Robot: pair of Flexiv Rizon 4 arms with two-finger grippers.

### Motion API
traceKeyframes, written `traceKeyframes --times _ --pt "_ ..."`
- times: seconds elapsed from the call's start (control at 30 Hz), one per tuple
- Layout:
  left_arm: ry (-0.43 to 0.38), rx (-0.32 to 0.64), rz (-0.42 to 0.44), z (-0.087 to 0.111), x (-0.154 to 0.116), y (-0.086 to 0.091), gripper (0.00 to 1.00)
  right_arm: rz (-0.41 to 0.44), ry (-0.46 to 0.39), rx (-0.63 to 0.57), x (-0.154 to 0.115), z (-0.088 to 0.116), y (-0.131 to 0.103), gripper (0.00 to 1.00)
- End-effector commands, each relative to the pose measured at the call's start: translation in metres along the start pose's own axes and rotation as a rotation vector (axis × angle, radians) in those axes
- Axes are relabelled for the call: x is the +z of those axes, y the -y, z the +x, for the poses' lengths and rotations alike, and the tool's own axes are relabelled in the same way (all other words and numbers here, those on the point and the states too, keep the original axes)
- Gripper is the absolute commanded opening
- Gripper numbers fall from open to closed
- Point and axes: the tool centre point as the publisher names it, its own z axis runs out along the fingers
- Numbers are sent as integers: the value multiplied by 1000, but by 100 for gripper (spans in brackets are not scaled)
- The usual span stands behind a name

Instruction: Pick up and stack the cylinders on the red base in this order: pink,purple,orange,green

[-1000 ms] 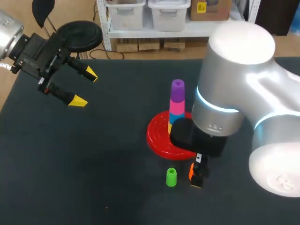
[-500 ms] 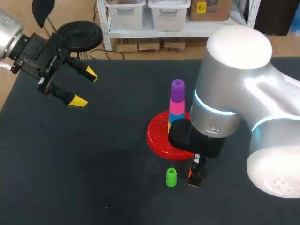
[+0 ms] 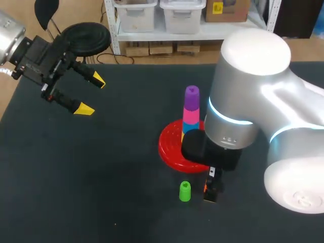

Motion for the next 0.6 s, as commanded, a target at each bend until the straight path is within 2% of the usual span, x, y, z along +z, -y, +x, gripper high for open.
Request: traceKeyframes --times 0.03,0.17,0.2,0.23,0.3,0.6 --pt "1 2 -3 1 0 1 100 1 -1 2 0 0 1 100" --pt "1 2 -3 1 0 1 100 -3 1 4 0 0 1 100" --pt "1 2 -3 1 0 1 100 -2 0 4 0 0 1 95" --pt "1 2 -3 1 0 1 100 -3 0 4 0 0 1 59" --pt "1 2 -3 1 0 1 100 -2 0 5 1 0 1 0" --pt "1 2 -3 1 0 1 100 1 -1 8 0 1 2 0"
